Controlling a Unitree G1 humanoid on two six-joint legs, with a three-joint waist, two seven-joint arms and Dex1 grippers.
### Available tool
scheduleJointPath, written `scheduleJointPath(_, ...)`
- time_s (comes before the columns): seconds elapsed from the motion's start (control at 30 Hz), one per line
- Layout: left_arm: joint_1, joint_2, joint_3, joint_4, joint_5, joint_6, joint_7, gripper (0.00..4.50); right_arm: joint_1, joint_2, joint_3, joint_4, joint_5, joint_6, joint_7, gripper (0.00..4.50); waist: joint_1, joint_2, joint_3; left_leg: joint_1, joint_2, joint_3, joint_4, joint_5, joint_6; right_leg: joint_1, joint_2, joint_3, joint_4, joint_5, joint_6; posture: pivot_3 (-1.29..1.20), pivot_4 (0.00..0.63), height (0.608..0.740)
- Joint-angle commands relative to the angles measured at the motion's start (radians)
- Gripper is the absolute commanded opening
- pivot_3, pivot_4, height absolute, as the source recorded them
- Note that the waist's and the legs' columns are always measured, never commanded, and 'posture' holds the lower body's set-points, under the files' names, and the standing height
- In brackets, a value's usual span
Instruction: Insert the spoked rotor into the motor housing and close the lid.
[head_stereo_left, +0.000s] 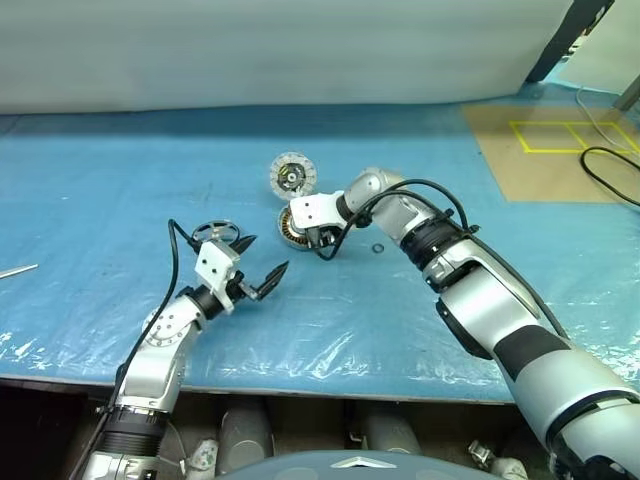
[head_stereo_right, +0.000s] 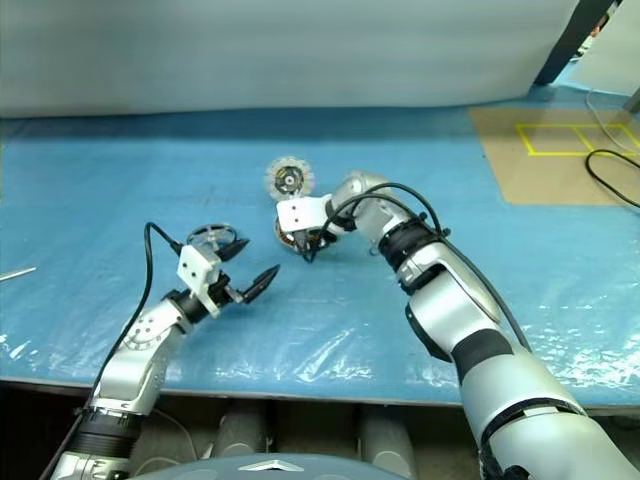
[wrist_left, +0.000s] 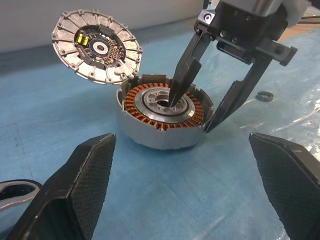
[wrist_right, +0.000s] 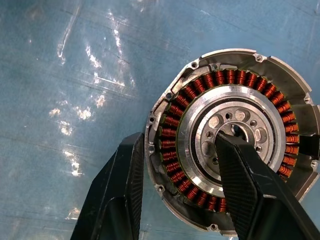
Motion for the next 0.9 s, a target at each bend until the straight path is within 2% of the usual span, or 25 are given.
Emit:
scheduleJointPath(0.03,-0.004,-0.001,0.012,-0.017,-0.013,-0.009,0.005,4.5,-0.015,-0.003,0.022,-0.001,-0.031,-0.051,0.006,1.83,0.0,0.0,0.0,0.0,0.0,0.0,0.0,0.0,0.0,0.0,0.0,0.0,0.0,0.0,0.0,0.0,0.15,0.74)
scheduleJointPath(0.13,0.003,0.003,0.02,-0.024,-0.015,-0.009,0.008,4.5,0.002,-0.038,0.055,-0.069,-0.08,-0.047,0.037,1.83,0.001,0.0,0.0,0.0,0.0,0.0,0.0,0.0,0.0,0.0,0.0,0.0,0.0,0.0,0.0,0.0,0.15,0.74)
scheduleJointPath(0.2,0.007,0.005,0.022,-0.028,-0.014,-0.009,0.009,4.5,0.033,-0.048,0.038,-0.162,-0.03,0.022,0.139,1.83,0.003,0.0,0.0,0.0,0.0,0.0,0.0,0.0,0.0,0.0,0.0,0.0,0.0,0.0,0.0,0.0,0.15,0.74)
scheduleJointPath(0.4,0.032,0.032,0.016,-0.094,-0.024,0.008,-0.01,4.5,0.166,-0.081,0.013,-0.552,0.075,0.387,0.36,1.83,0.004,0.0,0.0,-0.001,0.002,0.0,0.0,0.001,0.002,0.0,0.0,-0.001,0.0,0.0,0.0,0.0,0.15,0.74)
scheduleJointPath(0.53,0.1,0.076,0.011,-0.196,-0.048,0.049,-0.042,4.5,0.245,-0.106,0.038,-0.72,0.092,0.527,0.393,1.83,0.002,0.0,0.0,0.0,0.005,0.0,-0.001,0.0,0.0,0.0,0.001,-0.001,0.0,0.0,0.0,0.0,0.15,0.74)
scheduleJointPath(0.67,0.149,0.104,0.011,-0.245,-0.059,0.068,-0.052,4.5,0.274,-0.096,0.059,-0.763,0.095,0.59,0.355,1.83,0.002,0.0,0.0,0.002,0.006,0.001,-0.001,0.0,-0.001,0.0,0.001,0.0,0.0,0.0,-0.001,0.0,0.15,0.74)
scheduleJointPath(0.87,0.125,0.091,0.005,-0.23,-0.051,0.074,-0.039,4.5,0.254,-0.071,0.041,-0.703,0.103,0.569,0.265,3.67,0.002,0.0,0.0,0.003,0.006,0.001,-0.001,0.0,-0.001,0.0,0.001,0.0,0.002,0.0,-0.001,0.0,0.15,0.74)
scheduleJointPath(0.9,0.121,0.087,0.003,-0.226,-0.05,0.074,-0.037,4.5,0.243,-0.071,0.026,-0.708,0.122,0.587,0.271,3.67,0.002,0.0,0.0,0.003,0.006,0.001,-0.001,0.0,-0.001,0.001,0.001,0.0,0.002,0.0,-0.001,0.0,0.15,0.74)
